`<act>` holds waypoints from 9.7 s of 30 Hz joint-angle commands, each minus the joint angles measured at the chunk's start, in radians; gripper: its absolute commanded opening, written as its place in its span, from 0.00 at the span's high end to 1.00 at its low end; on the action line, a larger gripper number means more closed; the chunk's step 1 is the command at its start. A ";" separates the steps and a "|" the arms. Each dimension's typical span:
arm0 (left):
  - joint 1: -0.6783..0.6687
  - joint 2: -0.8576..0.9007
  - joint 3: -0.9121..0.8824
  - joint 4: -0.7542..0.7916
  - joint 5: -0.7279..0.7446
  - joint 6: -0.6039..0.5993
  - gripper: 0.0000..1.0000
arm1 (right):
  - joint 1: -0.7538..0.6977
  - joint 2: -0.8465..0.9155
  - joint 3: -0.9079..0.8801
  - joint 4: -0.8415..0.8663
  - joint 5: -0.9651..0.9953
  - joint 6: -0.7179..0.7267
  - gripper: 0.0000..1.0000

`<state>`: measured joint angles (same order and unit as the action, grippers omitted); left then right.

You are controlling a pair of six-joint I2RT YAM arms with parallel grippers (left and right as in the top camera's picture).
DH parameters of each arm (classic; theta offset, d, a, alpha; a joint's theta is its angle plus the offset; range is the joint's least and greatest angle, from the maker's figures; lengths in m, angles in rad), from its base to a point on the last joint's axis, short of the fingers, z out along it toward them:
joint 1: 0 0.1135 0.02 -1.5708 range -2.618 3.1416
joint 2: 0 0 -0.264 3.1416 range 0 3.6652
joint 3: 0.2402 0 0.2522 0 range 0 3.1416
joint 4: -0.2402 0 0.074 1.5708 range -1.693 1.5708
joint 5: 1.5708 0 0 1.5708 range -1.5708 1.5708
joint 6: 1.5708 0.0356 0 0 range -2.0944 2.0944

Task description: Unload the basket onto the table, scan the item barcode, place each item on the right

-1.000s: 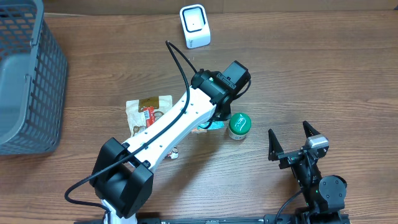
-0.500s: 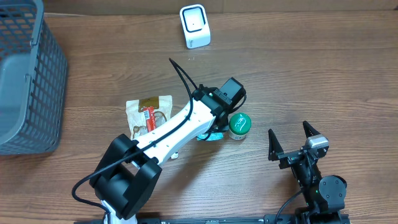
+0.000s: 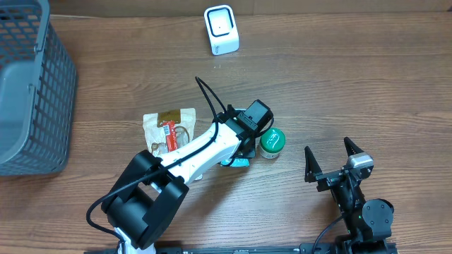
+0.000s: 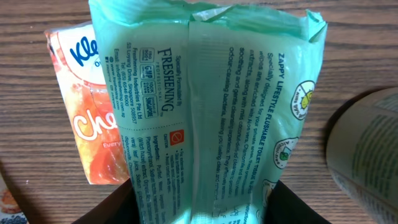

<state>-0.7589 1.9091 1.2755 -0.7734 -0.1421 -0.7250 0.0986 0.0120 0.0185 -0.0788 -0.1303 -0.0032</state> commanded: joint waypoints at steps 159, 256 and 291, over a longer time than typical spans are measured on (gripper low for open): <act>0.440 -0.262 0.148 -0.157 -0.101 0.119 0.00 | -0.003 -0.009 0.034 -0.033 -0.188 0.146 0.00; 0.440 -0.262 0.147 -0.157 -0.101 0.119 0.00 | 0.372 1.797 1.244 -0.914 0.156 0.212 0.00; 0.440 -0.262 0.147 -0.157 -0.101 0.119 0.00 | 0.372 1.797 1.117 -0.792 0.175 0.193 0.19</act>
<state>-0.3199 1.6566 1.4109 -0.9287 -0.2226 -0.6022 0.4671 1.8095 1.1419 -0.8803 0.0311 0.1898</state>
